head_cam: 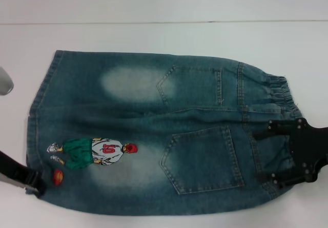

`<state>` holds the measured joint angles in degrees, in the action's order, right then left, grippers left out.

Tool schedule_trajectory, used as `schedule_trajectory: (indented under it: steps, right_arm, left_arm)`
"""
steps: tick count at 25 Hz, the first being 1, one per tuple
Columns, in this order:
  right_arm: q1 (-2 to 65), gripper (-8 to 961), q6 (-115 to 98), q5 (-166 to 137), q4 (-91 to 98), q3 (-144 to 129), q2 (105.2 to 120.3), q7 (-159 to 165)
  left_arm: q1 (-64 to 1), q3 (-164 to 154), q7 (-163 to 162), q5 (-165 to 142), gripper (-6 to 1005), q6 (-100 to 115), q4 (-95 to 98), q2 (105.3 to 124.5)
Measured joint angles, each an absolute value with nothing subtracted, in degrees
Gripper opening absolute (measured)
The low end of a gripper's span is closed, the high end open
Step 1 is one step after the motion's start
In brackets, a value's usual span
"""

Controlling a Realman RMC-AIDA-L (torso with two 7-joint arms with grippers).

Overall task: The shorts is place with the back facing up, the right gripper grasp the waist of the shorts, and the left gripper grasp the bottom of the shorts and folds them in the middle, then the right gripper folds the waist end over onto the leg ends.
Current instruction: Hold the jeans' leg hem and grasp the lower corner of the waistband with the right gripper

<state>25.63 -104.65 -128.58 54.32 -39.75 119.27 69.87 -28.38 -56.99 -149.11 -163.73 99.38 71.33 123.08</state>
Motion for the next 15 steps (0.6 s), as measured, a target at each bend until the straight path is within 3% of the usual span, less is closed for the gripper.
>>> schedule_trajectory:
  steps: [7,15]
  right_arm:
    - [25.6,896,-104.3,-126.7,54.3,-37.2,119.32,70.2]
    - [25.1,895,-105.4,-124.3,55.3,-33.1,118.67,77.1]
  left_arm:
    - [-28.6,-57.1,-147.7,-162.5,99,97.6,74.0,123.92]
    - [-29.6,-52.4,-146.4,-157.7,97,97.1,75.1,123.75]
